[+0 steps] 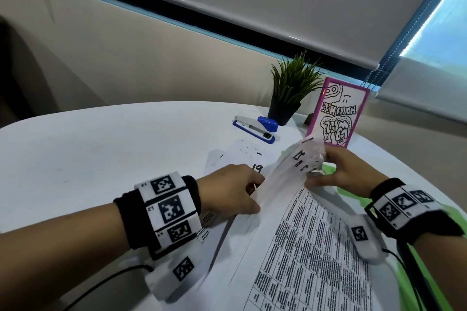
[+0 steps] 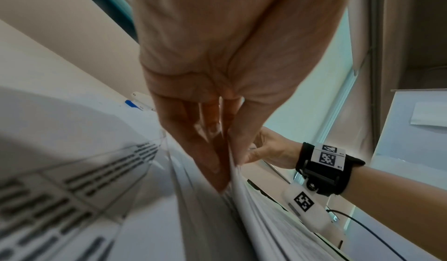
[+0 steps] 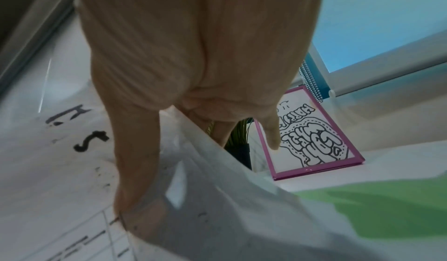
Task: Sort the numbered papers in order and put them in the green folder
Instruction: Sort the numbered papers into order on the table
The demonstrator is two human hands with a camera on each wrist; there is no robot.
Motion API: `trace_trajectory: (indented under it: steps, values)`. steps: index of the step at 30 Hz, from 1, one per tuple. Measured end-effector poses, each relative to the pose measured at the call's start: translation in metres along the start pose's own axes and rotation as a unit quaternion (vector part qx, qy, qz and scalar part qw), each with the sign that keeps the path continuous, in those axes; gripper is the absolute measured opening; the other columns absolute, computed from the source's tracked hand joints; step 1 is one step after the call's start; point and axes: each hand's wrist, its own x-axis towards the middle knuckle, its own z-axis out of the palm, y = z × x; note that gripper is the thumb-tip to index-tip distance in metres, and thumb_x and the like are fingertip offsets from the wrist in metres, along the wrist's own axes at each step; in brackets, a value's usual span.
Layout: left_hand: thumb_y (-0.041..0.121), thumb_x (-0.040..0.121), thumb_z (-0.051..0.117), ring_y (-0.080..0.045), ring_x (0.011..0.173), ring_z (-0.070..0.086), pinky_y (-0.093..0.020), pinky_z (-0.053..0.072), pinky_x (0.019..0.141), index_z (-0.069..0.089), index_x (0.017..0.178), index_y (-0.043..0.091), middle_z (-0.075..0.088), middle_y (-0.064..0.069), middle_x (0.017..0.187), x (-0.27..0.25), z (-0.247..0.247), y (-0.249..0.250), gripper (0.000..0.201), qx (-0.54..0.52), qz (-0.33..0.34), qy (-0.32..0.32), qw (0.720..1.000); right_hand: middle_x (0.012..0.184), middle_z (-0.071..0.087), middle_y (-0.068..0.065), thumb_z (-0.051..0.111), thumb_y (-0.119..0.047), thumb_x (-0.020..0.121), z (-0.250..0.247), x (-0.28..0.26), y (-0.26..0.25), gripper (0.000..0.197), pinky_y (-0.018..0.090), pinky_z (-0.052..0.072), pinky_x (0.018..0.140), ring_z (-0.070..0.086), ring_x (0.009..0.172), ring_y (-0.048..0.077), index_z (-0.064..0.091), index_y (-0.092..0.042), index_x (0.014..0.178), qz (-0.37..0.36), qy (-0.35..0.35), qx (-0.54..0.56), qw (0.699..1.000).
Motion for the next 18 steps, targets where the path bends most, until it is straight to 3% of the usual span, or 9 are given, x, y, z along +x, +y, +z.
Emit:
trace_trajectory:
  steps: [3,5,8,11,13,16,18]
  values:
    - [0.050,0.088,0.059,-0.016,0.071,0.061,-0.029,0.047,0.064,0.064,0.077,0.017,0.066,0.002,0.075,0.000,-0.003,0.000,0.035,0.012,-0.050,0.038,0.998,0.097,0.075,-0.015,0.085,-0.015,0.071,0.000,0.002,-0.004,0.030,0.014,0.050,0.079,0.069,0.089,0.001,0.073,-0.022,0.098,-0.010,0.013,0.003,1.000]
    - [0.053,0.093,0.050,-0.019,0.070,0.059,-0.029,0.043,0.062,0.061,0.076,0.011,0.065,0.001,0.072,0.007,-0.010,-0.006,0.047,0.049,-0.103,0.088,0.990,0.095,0.077,-0.009,0.083,-0.015,0.073,0.001,0.002,-0.004,0.024,0.017,0.054,0.079,0.072,0.087,0.006,0.077,-0.016,0.096,0.004,0.001,0.031,1.000]
    - [0.035,0.095,0.051,-0.017,0.060,0.042,-0.027,0.029,0.051,0.041,0.065,0.012,0.045,0.000,0.062,0.014,-0.023,-0.014,0.039,0.085,-0.163,0.128,0.975,0.090,0.078,-0.007,0.081,-0.007,0.073,0.006,0.001,0.000,0.018,0.013,0.053,0.075,0.072,0.083,0.006,0.078,-0.015,0.090,0.014,0.000,0.057,0.998]
    - [0.021,0.089,0.058,-0.013,0.052,0.033,-0.023,0.024,0.045,0.035,0.058,0.014,0.036,0.001,0.057,0.017,-0.029,-0.020,0.039,0.053,-0.195,0.124,0.971,0.096,0.078,0.002,0.081,-0.004,0.074,0.008,0.002,0.008,0.021,0.015,0.053,0.077,0.073,0.090,0.016,0.076,-0.011,0.093,0.020,0.000,0.079,0.997]
    - [0.020,0.085,0.065,-0.012,0.052,0.040,-0.021,0.031,0.048,0.044,0.061,0.013,0.043,0.001,0.056,0.018,-0.027,-0.024,0.033,-0.020,-0.194,0.115,0.974,0.099,0.077,0.005,0.079,-0.002,0.075,0.010,0.003,0.009,0.028,0.012,0.052,0.075,0.073,0.090,0.018,0.074,-0.006,0.103,0.025,-0.015,0.088,0.996]
    - [0.011,0.080,0.074,-0.016,0.068,0.059,-0.020,0.037,0.055,0.062,0.077,0.009,0.061,-0.004,0.069,0.017,-0.020,-0.025,0.013,-0.130,-0.151,0.119,0.973,0.097,0.078,-0.001,0.078,0.000,0.076,0.011,0.007,0.007,0.029,0.008,0.049,0.074,0.072,0.088,0.010,0.074,-0.008,0.103,0.033,-0.025,0.099,0.994]
    - [0.005,0.077,0.077,-0.015,0.064,0.058,-0.019,0.042,0.058,0.065,0.071,0.009,0.060,0.001,0.063,0.016,-0.017,-0.024,0.014,-0.179,-0.114,0.127,0.969,0.099,0.077,-0.004,0.078,0.001,0.076,0.010,0.009,0.006,0.029,0.009,0.050,0.076,0.072,0.091,0.009,0.074,-0.009,0.103,0.037,-0.033,0.105,0.993]
